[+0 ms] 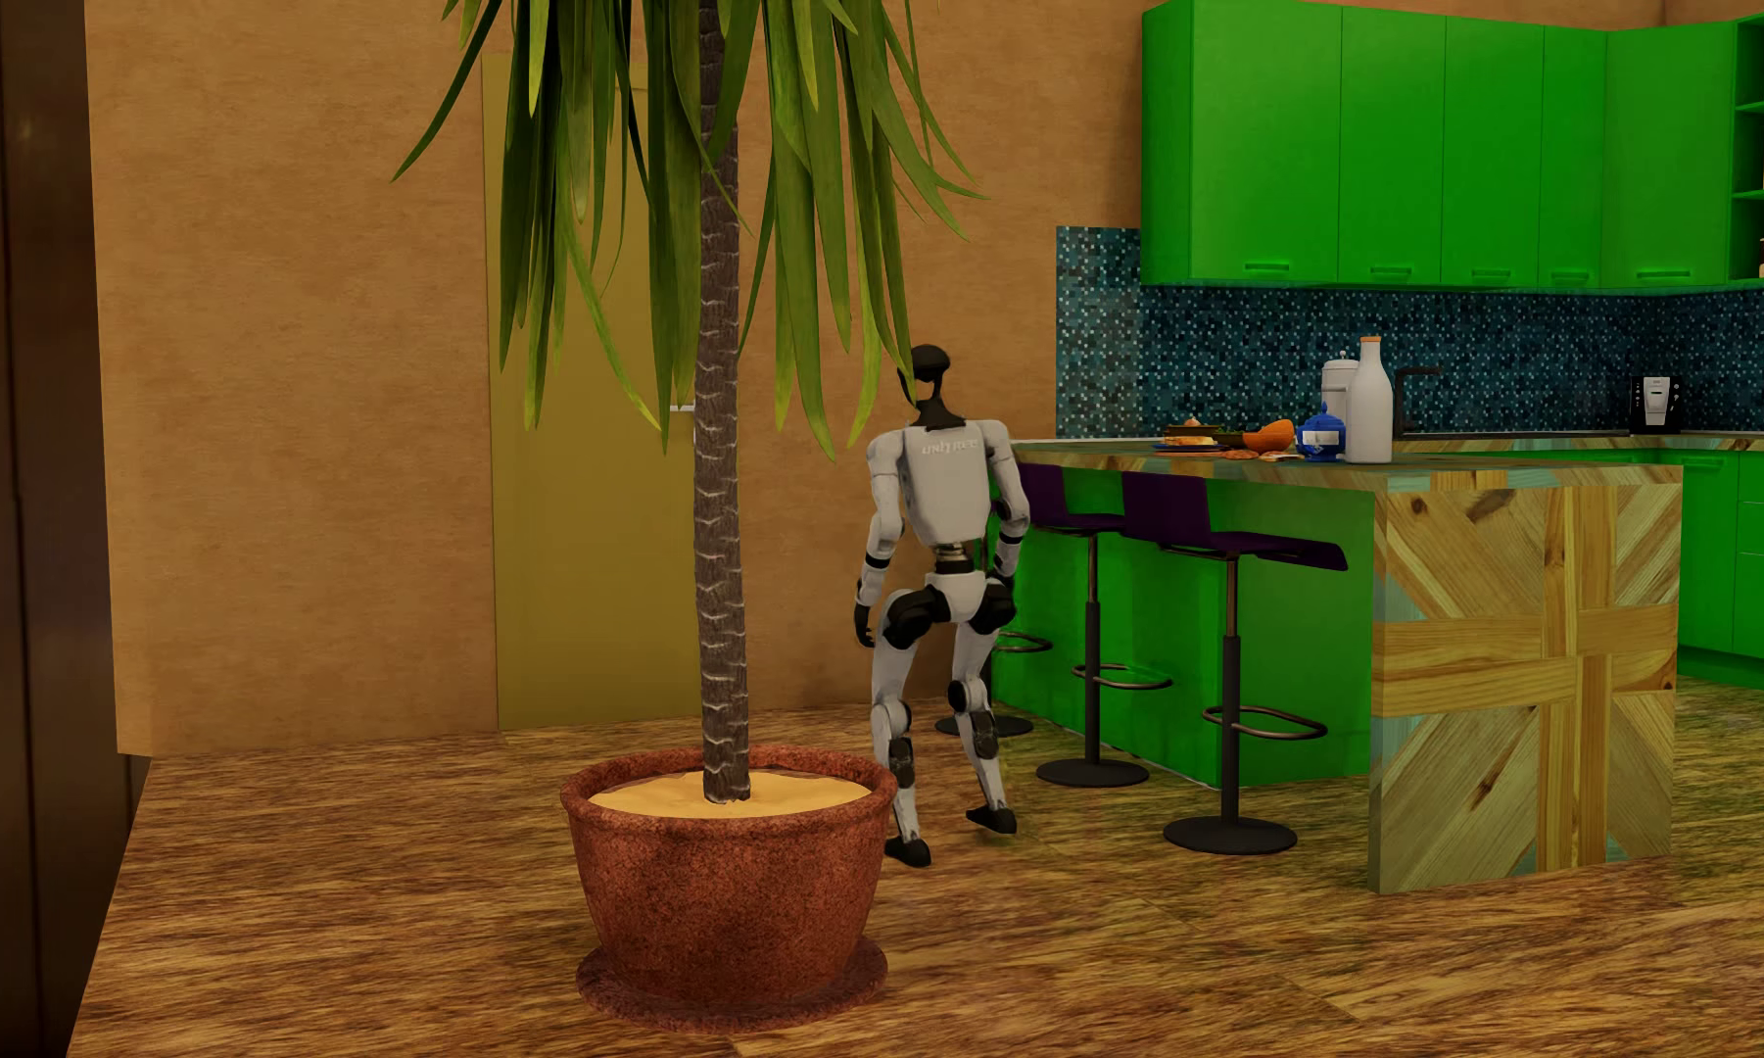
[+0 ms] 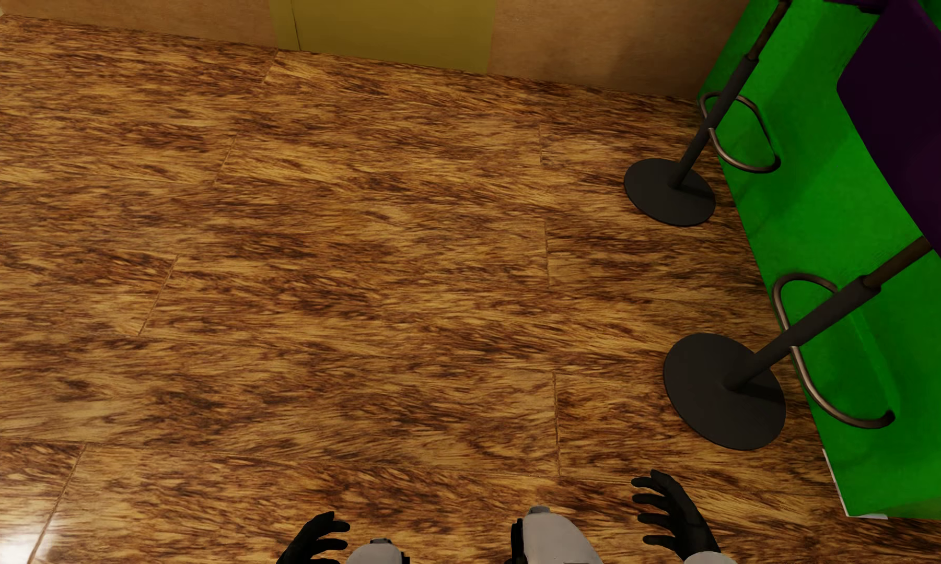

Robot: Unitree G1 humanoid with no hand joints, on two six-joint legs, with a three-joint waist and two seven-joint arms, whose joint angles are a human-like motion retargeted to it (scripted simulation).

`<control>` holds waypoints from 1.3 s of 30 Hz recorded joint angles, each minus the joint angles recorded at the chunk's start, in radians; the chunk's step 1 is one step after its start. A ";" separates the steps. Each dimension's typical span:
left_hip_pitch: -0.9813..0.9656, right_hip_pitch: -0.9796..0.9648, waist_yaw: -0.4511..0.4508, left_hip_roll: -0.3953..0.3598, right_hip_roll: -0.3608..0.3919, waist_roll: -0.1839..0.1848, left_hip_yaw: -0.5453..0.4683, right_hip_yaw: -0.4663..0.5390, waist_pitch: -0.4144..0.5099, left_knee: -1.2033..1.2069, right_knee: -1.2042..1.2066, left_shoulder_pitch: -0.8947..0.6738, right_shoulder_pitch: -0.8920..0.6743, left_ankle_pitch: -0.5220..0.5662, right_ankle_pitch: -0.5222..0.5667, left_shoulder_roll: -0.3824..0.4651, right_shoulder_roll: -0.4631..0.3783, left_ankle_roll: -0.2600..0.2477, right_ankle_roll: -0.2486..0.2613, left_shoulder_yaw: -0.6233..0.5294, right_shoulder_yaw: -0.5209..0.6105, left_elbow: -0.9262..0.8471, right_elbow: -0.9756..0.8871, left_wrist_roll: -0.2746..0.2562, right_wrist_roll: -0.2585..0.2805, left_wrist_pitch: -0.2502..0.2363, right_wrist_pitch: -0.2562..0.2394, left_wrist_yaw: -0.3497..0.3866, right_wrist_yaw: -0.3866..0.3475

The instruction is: Walk around the plant

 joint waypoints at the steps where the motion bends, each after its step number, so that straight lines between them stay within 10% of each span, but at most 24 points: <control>1: 0.022 -0.022 -0.017 -0.009 -0.002 -0.012 0.009 -0.015 -0.013 -0.001 -0.044 0.008 -0.017 0.004 -0.009 -0.012 -0.012 0.001 0.017 -0.016 -0.012 0.001 0.012 -0.036 0.012 -0.025 -0.022 -0.002 0.023; 3: -0.048 0.012 0.028 -0.041 -0.032 -0.041 0.034 -0.036 -0.027 0.206 -0.269 0.023 -0.009 0.141 0.210 -0.015 -0.047 0.002 0.002 -0.018 -0.022 -0.103 0.070 -0.091 0.024 -0.035 -0.107 -0.012 0.047; 5: -0.139 0.050 0.073 -0.038 -0.014 0.048 -0.005 -0.065 -0.072 0.281 -0.321 0.025 0.022 0.138 0.301 -0.006 -0.066 -0.036 -0.243 -0.025 0.010 -0.062 0.034 -0.115 0.054 -0.020 -0.146 -0.044 0.005; 6: -0.115 0.041 0.047 -0.002 -0.012 0.088 -0.029 -0.075 -0.092 0.121 -0.282 0.021 0.009 0.048 0.269 0.020 -0.027 -0.035 -0.276 0.011 0.032 0.004 0.006 -0.110 0.062 0.006 -0.148 -0.062 -0.019; 11: -0.037 0.055 0.033 0.009 -0.018 0.097 0.003 -0.019 -0.114 -0.050 -0.264 -0.001 0.068 0.132 0.154 -0.002 -0.045 -0.038 -0.086 0.030 0.009 0.003 0.026 -0.122 -0.043 0.153 -0.021 -0.046 0.035; 14: -0.003 0.109 0.028 0.016 -0.003 0.068 0.008 -0.020 -0.084 -0.085 -0.354 -0.009 0.071 0.094 0.253 0.002 -0.045 -0.031 -0.198 0.005 0.007 0.017 0.031 -0.140 -0.001 0.107 -0.007 -0.052 0.074; 15: -0.013 0.109 0.020 0.009 -0.002 0.070 0.004 -0.017 -0.085 -0.053 -0.372 -0.008 0.071 0.039 0.287 0.010 -0.058 0.042 -0.196 0.022 0.026 0.007 0.035 -0.140 0.024 0.084 -0.018 -0.056 0.070; 16: -0.014 0.114 0.000 0.011 -0.004 0.081 0.000 -0.020 -0.083 -0.037 -0.379 0.013 0.080 -0.001 0.290 0.019 -0.063 0.039 -0.148 0.026 0.030 -0.010 0.008 -0.133 0.045 0.059 -0.020 -0.053 0.058; 17: -0.001 0.106 -0.007 0.019 -0.011 0.077 0.007 -0.016 -0.081 -0.061 -0.347 0.008 0.087 0.040 0.222 0.047 -0.031 -0.105 -0.125 0.039 0.012 0.018 -0.001 -0.117 0.061 0.042 -0.019 -0.051 0.039; 20: 0.002 0.072 -0.007 0.000 -0.022 0.054 0.007 -0.001 -0.111 -0.120 -0.189 0.035 0.034 0.177 0.001 0.017 0.004 -0.042 -0.128 0.059 0.023 0.029 -0.007 -0.080 0.058 0.042 0.007 -0.014 0.047; 23: 0.010 0.115 0.054 -0.007 -0.037 0.021 0.015 -0.005 -0.118 -0.114 -0.266 0.070 0.032 0.137 0.162 0.000 -0.047 -0.039 -0.147 0.023 0.017 0.014 0.016 -0.112 0.021 0.061 -0.062 -0.040 0.104; 26: -0.009 0.154 0.028 0.009 -0.009 0.080 0.001 -0.011 -0.124 -0.055 -0.355 0.068 0.052 -0.023 0.262 -0.004 -0.049 0.031 -0.163 0.010 0.030 0.021 0.010 -0.125 0.013 0.087 -0.069 -0.048 0.104; 30: 0.008 0.099 0.021 0.019 -0.007 0.089 0.024 0.008 -0.117 -0.154 -0.261 0.045 0.063 0.134 0.006 -0.018 -0.017 -0.067 -0.156 0.066 0.013 -0.014 0.019 -0.147 0.050 0.097 0.026 -0.052 0.067; 33: -0.017 0.121 0.067 0.005 -0.025 0.088 0.004 -0.015 -0.099 -0.110 -0.341 0.085 0.036 0.022 0.195 -0.035 -0.057 -0.014 -0.114 0.030 0.011 -0.012 0.027 -0.093 0.056 0.081 -0.026 -0.089 0.106; 35: -0.037 0.113 0.064 -0.003 -0.005 0.113 -0.031 -0.012 -0.111 0.046 -0.384 0.096 0.030 -0.118 0.270 -0.006 -0.071 0.049 -0.199 0.012 0.027 -0.022 0.043 -0.108 0.033 0.088 -0.076 -0.064 0.097; 37: 0.047 0.064 -0.012 0.022 0.004 0.145 -0.041 -0.003 -0.127 0.131 -0.375 0.072 0.062 -0.194 0.225 0.028 -0.071 -0.056 -0.176 0.031 0.030 -0.025 0.054 -0.137 0.031 0.116 -0.068 -0.018 0.053; 38: 0.108 0.025 -0.079 0.040 -0.018 0.143 -0.032 -0.014 -0.122 0.054 -0.335 0.060 0.081 -0.171 0.131 0.066 -0.032 -0.191 -0.125 0.035 0.007 -0.008 0.041 -0.150 0.034 0.119 -0.031 0.005 0.025; 39: 0.103 -0.019 -0.134 0.041 -0.023 0.114 -0.003 -0.002 -0.132 0.014 -0.210 0.071 0.114 -0.055 0.025 0.073 -0.002 -0.087 -0.084 0.085 0.009 0.020 0.030 -0.142 0.037 0.112 0.001 0.022 0.002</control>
